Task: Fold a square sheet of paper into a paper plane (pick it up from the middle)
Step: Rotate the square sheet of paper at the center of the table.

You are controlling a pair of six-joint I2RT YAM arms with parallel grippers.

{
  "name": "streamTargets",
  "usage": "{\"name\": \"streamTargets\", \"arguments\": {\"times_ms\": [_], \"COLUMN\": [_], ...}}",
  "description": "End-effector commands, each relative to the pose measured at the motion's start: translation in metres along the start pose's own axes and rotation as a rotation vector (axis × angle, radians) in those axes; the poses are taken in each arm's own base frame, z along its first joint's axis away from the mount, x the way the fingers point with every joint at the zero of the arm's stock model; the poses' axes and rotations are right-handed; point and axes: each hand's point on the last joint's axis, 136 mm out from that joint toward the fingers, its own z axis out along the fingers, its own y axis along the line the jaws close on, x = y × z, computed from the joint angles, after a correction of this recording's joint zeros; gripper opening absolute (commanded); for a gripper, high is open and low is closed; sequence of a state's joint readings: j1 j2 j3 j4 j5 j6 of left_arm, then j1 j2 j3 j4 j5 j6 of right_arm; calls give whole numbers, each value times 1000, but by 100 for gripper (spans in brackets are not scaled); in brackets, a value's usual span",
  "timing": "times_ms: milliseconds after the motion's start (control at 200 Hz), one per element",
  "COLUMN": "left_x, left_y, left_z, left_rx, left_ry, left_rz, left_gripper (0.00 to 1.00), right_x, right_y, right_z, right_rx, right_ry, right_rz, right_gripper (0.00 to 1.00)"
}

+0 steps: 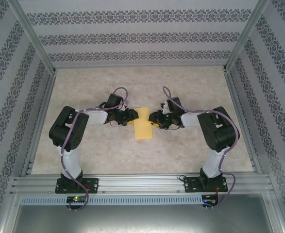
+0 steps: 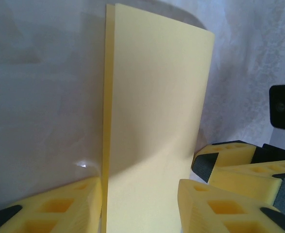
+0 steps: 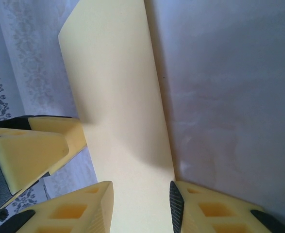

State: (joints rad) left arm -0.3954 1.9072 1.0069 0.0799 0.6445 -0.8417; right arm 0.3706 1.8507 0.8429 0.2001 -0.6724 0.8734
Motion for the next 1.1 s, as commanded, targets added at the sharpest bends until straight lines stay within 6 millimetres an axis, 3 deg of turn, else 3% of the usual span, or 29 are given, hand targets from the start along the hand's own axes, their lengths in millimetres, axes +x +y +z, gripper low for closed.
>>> {"name": "streamTargets", "arguments": {"times_ms": [0, 280, 515, 664, 959, 1099], "left_x": [-2, -2, -4, -6, 10, 11], "left_y": [-18, -24, -34, -37, -38, -32], "left_z": [5, 3, 1, 1, -12, -17], "left_rx": [51, 64, 96, 86, 18, 22], "left_ry": [0, -7, -3, 27, 242, 281], "left_rz": [29, 42, 62, 99, 282, 281], "left_gripper": [44, 37, 16, 0, 0, 0], "right_x": [9, 9, 8, 6, 8, 21], "right_y": [-25, -26, -19, -1, 26, 39], "right_z": [6, 7, 5, -3, -36, -41], "right_rx": [59, 60, 38, -4, 21, 47], "right_ry": [16, 15, 18, 8, -55, -73], "right_rz": [49, 54, 47, 15, -105, -244], "right_gripper": [37, 37, 38, 39, 42, 42]}}
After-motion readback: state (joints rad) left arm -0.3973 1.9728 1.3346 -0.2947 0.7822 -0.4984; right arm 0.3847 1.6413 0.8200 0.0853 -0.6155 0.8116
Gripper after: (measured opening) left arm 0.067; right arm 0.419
